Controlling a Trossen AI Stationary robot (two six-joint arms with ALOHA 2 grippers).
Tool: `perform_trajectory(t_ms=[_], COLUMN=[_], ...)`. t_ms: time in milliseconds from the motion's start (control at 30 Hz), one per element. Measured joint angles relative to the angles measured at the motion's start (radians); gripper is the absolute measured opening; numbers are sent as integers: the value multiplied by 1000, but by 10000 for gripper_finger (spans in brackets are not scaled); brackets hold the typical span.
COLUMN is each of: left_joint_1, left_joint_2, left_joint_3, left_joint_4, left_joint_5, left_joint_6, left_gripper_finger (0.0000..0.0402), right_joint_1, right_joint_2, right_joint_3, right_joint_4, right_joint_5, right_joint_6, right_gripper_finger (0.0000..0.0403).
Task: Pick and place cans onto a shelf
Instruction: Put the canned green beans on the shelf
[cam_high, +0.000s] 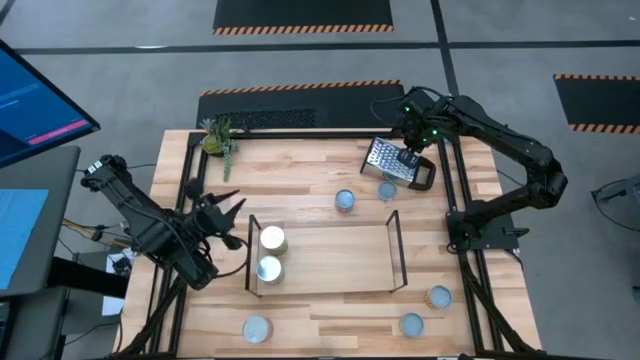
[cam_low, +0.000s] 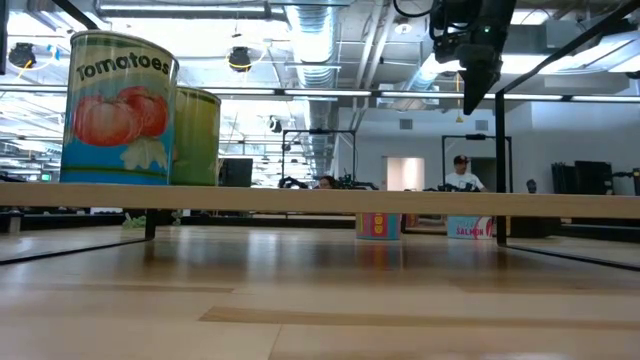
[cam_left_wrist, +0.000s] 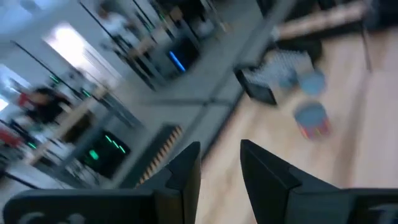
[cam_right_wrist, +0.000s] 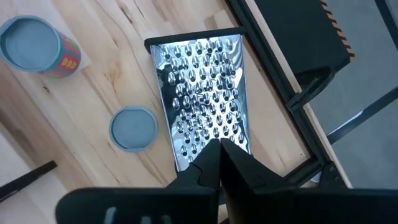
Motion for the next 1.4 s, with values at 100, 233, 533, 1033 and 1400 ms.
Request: perform_trajectory(t_ms=[100,233,533,1033,1400], left_joint_1=[17,48,45,-132,-134], left_joint_2=[0,0,3,33,276], left_joint_3=[0,0,0,0,0], left_joint_4=[0,0,41,722,829], left_joint_5=[-121,-161,44,789,997], left_joint_6=[-8,-1,10,275,155], left_gripper_finger=[105,105,105,105,105], right_joint_1=[0,0,0,-1,-1], right_joint_2=[0,0,0,0,0], right_joint_3=[0,0,0,0,0], right_joint_4=[1,2,-1,0,0], right_joint_5=[0,0,0,0,0], right_joint_6=[20,23,14,15,27], right_gripper_finger=[33,33,33,33,33])
